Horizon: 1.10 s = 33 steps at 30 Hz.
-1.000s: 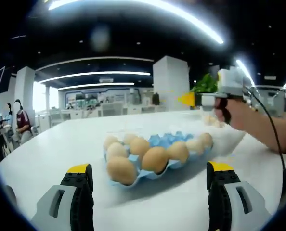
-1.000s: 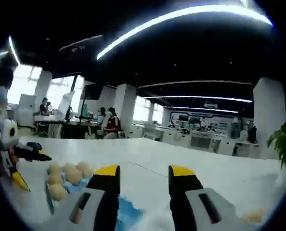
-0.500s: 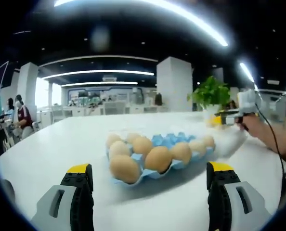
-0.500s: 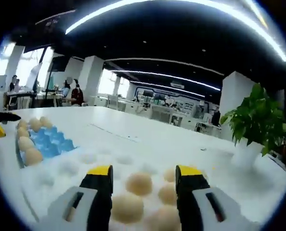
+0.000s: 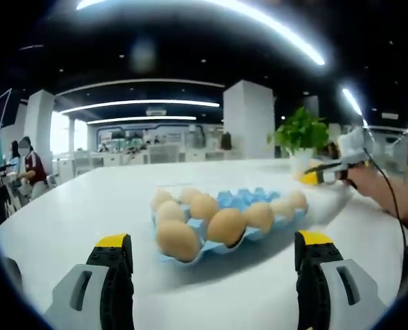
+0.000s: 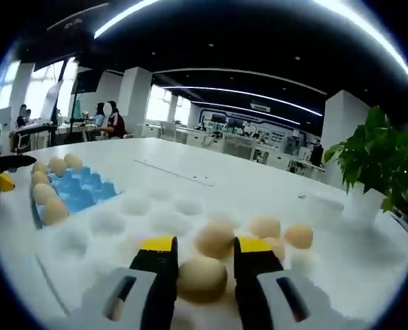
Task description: Pick up the eggs on the table and place them into the egg tray on the table
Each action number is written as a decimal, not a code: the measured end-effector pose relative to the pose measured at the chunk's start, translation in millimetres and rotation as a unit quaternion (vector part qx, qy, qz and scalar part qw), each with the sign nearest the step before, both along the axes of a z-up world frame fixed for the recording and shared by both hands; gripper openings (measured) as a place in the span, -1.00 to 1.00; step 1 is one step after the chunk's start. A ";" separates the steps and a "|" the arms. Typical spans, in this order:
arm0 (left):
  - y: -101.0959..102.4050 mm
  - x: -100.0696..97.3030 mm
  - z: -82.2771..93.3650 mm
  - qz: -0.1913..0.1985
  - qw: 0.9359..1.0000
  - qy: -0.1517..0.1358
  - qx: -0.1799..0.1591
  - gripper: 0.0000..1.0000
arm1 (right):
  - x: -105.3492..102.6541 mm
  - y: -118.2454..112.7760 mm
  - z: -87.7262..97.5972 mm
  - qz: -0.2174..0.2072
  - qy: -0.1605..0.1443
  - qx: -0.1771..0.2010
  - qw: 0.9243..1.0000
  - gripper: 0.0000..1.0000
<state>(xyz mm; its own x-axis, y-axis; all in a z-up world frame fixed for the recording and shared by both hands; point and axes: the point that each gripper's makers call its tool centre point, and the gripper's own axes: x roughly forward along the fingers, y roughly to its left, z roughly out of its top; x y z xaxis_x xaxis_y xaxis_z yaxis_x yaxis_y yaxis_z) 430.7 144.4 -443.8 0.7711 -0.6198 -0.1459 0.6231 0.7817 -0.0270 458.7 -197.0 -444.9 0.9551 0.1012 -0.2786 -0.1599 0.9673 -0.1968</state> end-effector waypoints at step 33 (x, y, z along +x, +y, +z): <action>-1.2 1.8 0.5 0.002 1.000 0.000 -0.002 1.00 | -17.7 -0.7 -9.6 0.033 0.079 0.014 0.996 -0.46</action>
<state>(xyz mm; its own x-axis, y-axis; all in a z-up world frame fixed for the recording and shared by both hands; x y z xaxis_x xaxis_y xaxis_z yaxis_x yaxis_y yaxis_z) 432.4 143.2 -443.3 0.7738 -0.6169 -0.1435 0.6198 0.7842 -0.0289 441.0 -197.7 -454.4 0.8909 0.1716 -0.4206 -0.2496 0.9585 -0.1377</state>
